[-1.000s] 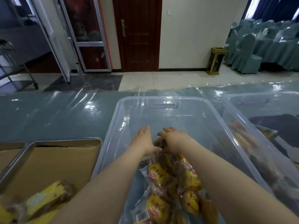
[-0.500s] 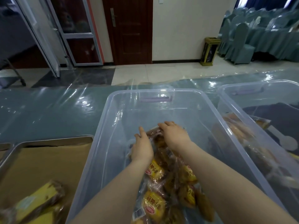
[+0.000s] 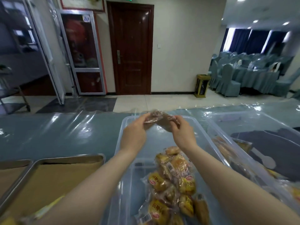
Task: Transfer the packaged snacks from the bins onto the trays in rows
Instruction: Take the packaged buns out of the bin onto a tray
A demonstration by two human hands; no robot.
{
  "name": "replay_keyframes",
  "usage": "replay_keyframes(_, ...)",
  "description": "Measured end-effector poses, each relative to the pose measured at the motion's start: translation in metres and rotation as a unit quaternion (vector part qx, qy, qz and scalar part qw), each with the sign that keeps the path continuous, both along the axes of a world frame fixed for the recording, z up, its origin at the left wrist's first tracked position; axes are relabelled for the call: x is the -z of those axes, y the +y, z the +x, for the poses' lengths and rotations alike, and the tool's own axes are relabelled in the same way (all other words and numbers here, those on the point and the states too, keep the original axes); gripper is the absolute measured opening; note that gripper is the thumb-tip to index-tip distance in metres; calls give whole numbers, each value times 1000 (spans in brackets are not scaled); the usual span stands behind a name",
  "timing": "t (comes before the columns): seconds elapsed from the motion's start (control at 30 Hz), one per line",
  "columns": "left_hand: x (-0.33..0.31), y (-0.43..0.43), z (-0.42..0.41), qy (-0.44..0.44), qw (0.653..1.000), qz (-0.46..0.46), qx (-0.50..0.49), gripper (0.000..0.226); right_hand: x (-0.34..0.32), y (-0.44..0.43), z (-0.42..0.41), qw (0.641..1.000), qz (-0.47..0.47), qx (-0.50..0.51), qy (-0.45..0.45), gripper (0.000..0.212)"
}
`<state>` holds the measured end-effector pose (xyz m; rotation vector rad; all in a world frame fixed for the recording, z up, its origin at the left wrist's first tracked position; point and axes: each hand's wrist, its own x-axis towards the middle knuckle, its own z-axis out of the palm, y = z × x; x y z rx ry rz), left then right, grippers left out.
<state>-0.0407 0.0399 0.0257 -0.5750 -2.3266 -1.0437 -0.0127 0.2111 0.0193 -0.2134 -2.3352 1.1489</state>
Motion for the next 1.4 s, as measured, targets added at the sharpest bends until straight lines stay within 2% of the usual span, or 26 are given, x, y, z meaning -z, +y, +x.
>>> replay_keyframes(0.17,-30,-86,23,106,994,7,30,32,-34,-61,16,994,-79,-59,45,18)
replay_keyframes(0.27,-37,-141,34,153,988,35,-4,33,-47,-109,21,985,-112,-117,52,14)
replay_keyframes(0.37,-31,-203,46,154,984,78,-43,33,-50,-161,24,977,-133,-162,48,11)
replay_keyframes(0.5,-16,-291,65,132,982,104,-89,33,-44,-241,26,968,-131,-211,25,16)
replay_keyframes(0.67,13,-412,90,81,980,98,-151,32,-18,-361,14,967,-100,-232,-24,11)
replay_keyframes(0.77,31,-490,103,37,979,88,-183,34,9,-439,7,968,-63,-233,-66,27)
replay_keyframes(0.9,55,-587,113,-9,973,73,-219,40,53,-532,-2,957,-54,-257,-122,32)
replay_keyframes(1.0,77,-637,118,-35,969,56,-237,41,86,-579,-3,955,-1,-252,-159,28)
replay_keyframes(1.17,116,-676,109,-87,966,1,-243,41,123,-620,6,945,8,-234,-229,30)
replay_keyframes(1.27,142,-679,101,-99,975,-50,-191,50,148,-636,22,912,33,-327,-246,49)
replay_keyframes(1.33,161,-675,97,-127,977,-86,-150,47,166,-643,30,870,110,-404,-262,68)
replay_keyframes(1.4,188,-671,95,-176,963,-169,-116,46,184,-643,33,840,197,-417,-284,77)
